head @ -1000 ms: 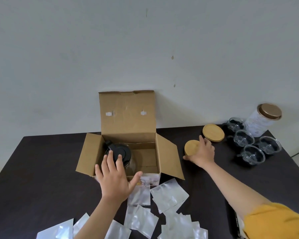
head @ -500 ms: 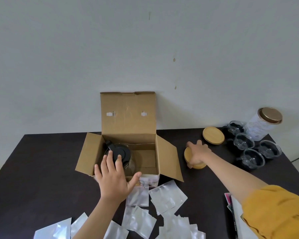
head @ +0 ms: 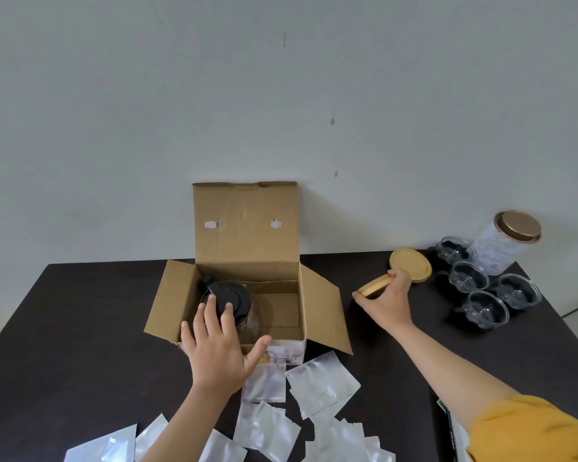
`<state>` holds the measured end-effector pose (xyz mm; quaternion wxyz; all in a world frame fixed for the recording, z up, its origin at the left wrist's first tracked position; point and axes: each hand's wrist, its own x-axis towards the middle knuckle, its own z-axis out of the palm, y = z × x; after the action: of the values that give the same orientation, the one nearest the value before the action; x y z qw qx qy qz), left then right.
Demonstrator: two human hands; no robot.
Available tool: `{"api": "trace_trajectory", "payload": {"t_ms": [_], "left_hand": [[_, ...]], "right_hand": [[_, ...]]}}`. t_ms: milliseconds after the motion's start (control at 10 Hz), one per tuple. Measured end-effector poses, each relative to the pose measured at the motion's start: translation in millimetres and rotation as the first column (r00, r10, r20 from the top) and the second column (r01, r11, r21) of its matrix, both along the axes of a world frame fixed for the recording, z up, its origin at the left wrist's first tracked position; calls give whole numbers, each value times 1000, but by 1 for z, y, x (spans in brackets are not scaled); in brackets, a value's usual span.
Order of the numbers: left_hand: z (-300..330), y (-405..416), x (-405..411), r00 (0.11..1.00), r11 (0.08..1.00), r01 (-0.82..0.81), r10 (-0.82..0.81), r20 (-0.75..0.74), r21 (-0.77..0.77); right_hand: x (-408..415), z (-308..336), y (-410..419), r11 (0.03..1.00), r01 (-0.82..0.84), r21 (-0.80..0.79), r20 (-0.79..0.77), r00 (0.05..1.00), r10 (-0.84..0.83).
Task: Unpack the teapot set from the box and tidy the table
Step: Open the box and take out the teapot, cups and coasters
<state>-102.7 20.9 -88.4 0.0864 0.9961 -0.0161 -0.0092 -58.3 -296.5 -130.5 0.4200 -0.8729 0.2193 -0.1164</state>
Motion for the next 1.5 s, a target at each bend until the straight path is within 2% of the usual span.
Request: {"api": "trace_trajectory", "payload": {"t_ms": [200,400,500,700,1000,1100,1300,1500], "left_hand": [[-1,1,0,1000,1000,-3,3,5,10],[-3,0,2,1000,1000,-9,9,2,6],[-3,0,2,1000,1000,-9,9,7,4],[-2,0,1,1000,1000,-7,7,10,4],[-3,0,1,1000,1000,-7,7,22,4],[-3,0,0,1000,1000,-9,9,27,1],[-3,-1,1,1000,1000,-7,7,26,-2],[-3,0,0,1000,1000,-5,6,28,-11]], "right_hand": [[-12,-15,8,970,227,89,55,971,-232],[-24,-20,9,961,248,120,86,962,-259],[-30,-20,11,968,220,119,78,970,-230],[-33,-26,13,985,172,20,11,985,-172],[-37,-38,2,989,90,-120,-188,976,-111],[-33,-31,-2,983,17,-183,-281,957,-69],[-24,-14,-18,979,-155,-129,-484,872,74],[-26,-7,-24,955,-241,-176,-557,824,105]]}}
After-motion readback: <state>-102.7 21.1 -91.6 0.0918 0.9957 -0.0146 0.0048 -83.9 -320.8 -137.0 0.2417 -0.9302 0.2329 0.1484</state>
